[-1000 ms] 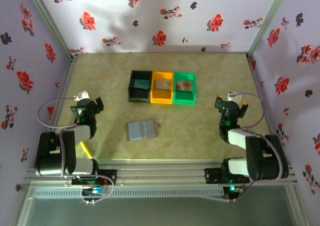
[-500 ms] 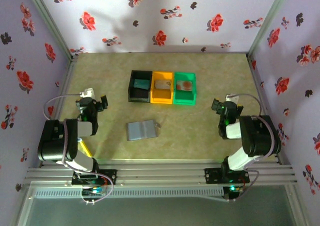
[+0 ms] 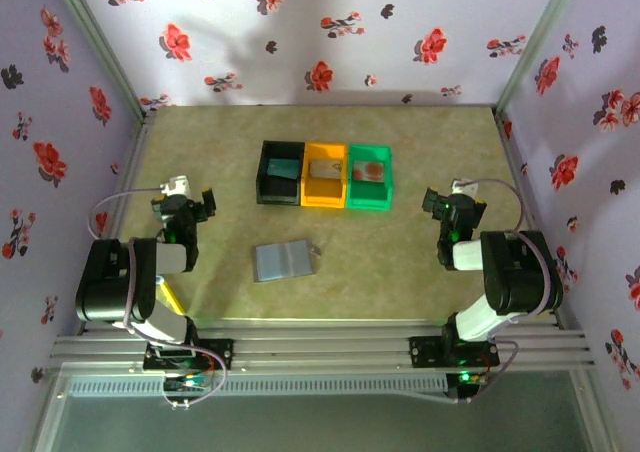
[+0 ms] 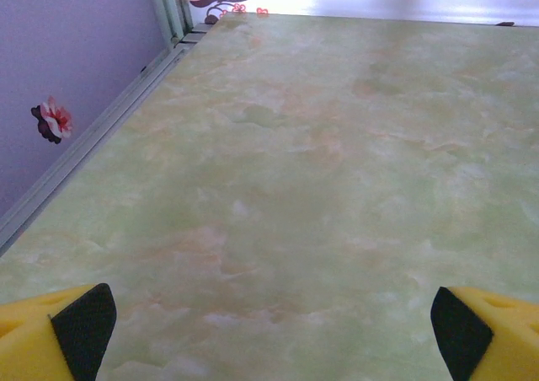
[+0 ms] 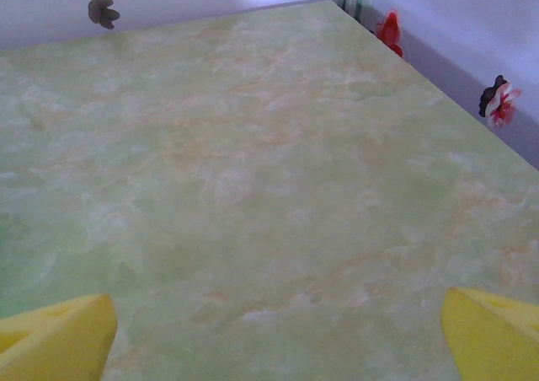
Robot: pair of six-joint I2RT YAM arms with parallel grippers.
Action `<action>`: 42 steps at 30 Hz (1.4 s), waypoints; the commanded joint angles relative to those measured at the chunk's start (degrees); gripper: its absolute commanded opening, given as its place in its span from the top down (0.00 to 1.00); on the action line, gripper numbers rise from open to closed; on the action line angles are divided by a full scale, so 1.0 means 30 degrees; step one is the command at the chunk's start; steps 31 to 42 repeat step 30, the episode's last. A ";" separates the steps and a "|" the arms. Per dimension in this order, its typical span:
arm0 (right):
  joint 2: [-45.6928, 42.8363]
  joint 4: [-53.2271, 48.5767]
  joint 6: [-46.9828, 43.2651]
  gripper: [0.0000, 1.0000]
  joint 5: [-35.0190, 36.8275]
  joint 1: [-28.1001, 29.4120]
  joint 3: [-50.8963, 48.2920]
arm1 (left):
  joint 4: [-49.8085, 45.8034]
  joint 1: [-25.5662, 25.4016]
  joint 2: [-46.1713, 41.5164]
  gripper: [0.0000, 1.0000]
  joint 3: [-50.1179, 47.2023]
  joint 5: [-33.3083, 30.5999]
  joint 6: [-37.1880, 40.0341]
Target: Take the credit cards out of the card holder
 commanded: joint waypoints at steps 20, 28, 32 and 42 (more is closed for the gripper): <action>-0.0240 0.0247 0.0117 0.01 -0.0106 -0.0088 0.0005 | 0.0707 -0.0145 0.0215 0.00 -0.0104 -0.0426 0.0421; -0.0241 0.0248 0.0117 0.01 -0.0107 -0.0088 0.0004 | 0.0590 -0.0144 0.0223 0.00 -0.0045 -0.0396 0.0392; -0.0241 0.0247 0.0114 0.01 -0.0106 -0.0103 -0.0003 | 0.0733 -0.0145 0.0195 0.00 -0.0125 -0.0396 0.0421; -0.0241 0.0247 0.0114 0.01 -0.0106 -0.0103 -0.0003 | 0.0733 -0.0145 0.0195 0.00 -0.0125 -0.0396 0.0421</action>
